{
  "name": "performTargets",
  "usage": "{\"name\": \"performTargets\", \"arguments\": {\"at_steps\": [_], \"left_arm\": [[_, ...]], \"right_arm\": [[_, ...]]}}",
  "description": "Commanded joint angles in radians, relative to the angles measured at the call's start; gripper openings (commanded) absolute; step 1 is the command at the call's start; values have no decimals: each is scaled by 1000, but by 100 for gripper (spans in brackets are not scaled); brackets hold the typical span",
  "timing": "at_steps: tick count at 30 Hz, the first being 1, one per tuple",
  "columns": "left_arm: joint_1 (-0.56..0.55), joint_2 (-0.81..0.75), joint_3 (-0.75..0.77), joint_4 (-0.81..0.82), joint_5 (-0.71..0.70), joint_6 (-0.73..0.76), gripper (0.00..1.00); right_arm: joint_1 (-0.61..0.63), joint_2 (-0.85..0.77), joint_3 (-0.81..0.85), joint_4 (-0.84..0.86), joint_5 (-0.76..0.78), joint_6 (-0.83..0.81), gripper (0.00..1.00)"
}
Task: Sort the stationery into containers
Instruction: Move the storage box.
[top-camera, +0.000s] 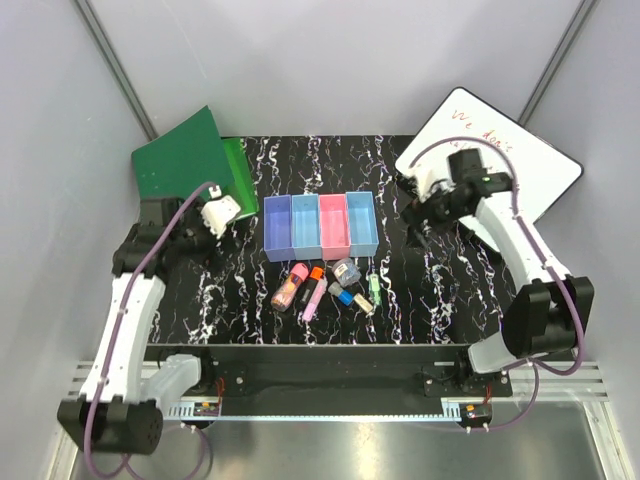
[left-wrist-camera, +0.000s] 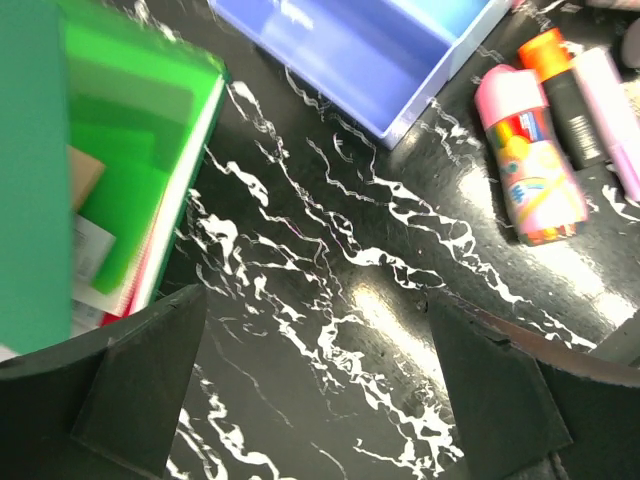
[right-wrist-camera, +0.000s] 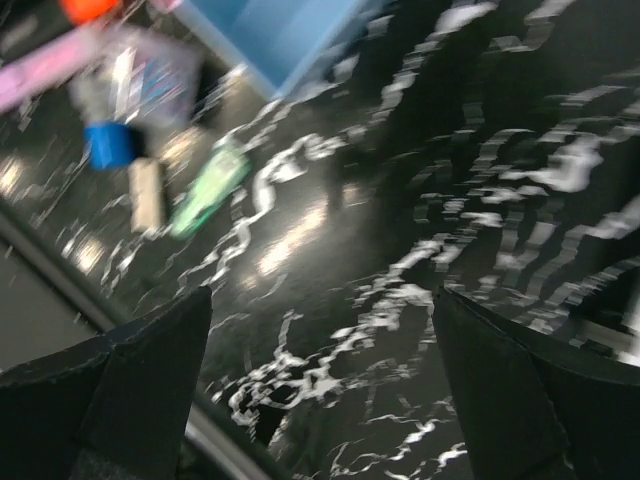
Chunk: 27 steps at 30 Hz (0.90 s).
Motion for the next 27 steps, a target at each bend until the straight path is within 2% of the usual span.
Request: {"name": "performTargets", "arguments": {"at_steps": [1, 4, 7, 10, 14, 19, 27], "left_arm": [[-8, -86, -9, -45, 46, 67, 99], [-10, -142, -60, -45, 61, 153, 99], [-25, -182, -147, -43, 107, 286, 99], [-62, -200, -201, -25, 113, 374, 99], [-103, -160, -247, 52, 76, 397, 99], [-123, -108, -262, 225, 10, 356, 99], [-157, -19, -233, 308, -27, 311, 99]], "right_arm": [[110, -51, -30, -118, 11, -115, 100], [205, -91, -98, -95, 90, -176, 100], [303, -149, -178, 15, 185, -250, 100], [339, -164, -221, 105, 265, -305, 100], [345, -109, -215, 184, 325, -342, 100], [360, -46, -188, 265, 359, -405, 100], [403, 96, -91, 310, 359, -459, 98]]}}
